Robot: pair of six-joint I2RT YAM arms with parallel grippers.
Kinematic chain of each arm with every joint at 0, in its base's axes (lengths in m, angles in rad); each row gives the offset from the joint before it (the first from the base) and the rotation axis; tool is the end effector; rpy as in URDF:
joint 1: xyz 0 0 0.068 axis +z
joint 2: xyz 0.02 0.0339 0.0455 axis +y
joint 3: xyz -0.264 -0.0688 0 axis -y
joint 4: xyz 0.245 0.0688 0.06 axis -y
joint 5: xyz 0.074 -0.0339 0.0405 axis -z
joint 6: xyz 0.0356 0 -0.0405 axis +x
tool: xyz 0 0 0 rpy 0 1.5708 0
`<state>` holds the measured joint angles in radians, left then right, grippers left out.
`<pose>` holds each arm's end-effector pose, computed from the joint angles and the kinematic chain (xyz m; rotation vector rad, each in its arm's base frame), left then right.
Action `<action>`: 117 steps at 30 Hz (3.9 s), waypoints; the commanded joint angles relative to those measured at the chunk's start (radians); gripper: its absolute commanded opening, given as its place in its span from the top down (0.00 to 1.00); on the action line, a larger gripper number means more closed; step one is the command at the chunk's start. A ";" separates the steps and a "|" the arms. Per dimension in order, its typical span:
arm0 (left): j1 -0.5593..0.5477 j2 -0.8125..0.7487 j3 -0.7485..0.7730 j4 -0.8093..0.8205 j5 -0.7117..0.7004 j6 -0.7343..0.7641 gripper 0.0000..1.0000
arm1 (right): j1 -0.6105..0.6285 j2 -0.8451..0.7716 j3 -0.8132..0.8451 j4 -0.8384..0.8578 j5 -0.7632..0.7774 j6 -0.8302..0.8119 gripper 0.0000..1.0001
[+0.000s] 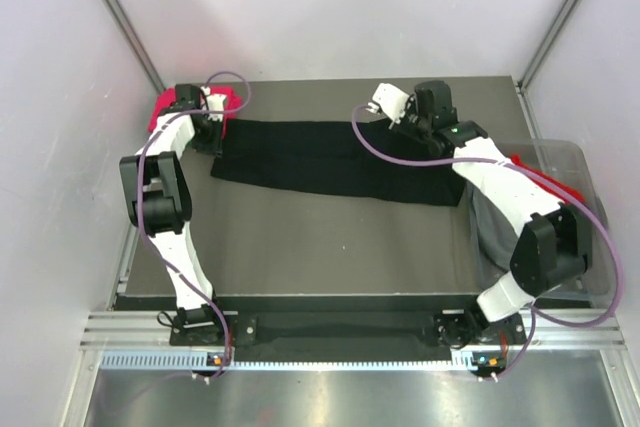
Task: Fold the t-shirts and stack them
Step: Fold the tshirt
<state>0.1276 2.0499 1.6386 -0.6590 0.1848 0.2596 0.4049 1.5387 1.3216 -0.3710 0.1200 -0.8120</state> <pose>0.4398 0.0498 0.2092 0.2342 2.6045 -0.1092 0.3277 0.1358 0.3225 -1.1862 1.8251 -0.3633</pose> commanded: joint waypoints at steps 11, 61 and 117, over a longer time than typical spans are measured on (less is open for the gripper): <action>-0.002 0.019 0.050 0.012 -0.036 -0.023 1.00 | -0.043 0.170 0.151 0.092 0.012 -0.022 1.00; -0.075 -0.010 -0.166 0.058 -0.079 0.380 0.41 | -0.052 0.120 -0.055 -0.002 -0.200 0.358 0.59; -0.042 -0.180 -0.326 0.125 -0.171 0.239 0.60 | -0.066 0.195 -0.102 0.058 -0.180 0.343 0.59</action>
<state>0.0750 1.8503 1.2778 -0.5774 0.0154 0.5030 0.3489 1.7294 1.2087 -0.3481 -0.0505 -0.4706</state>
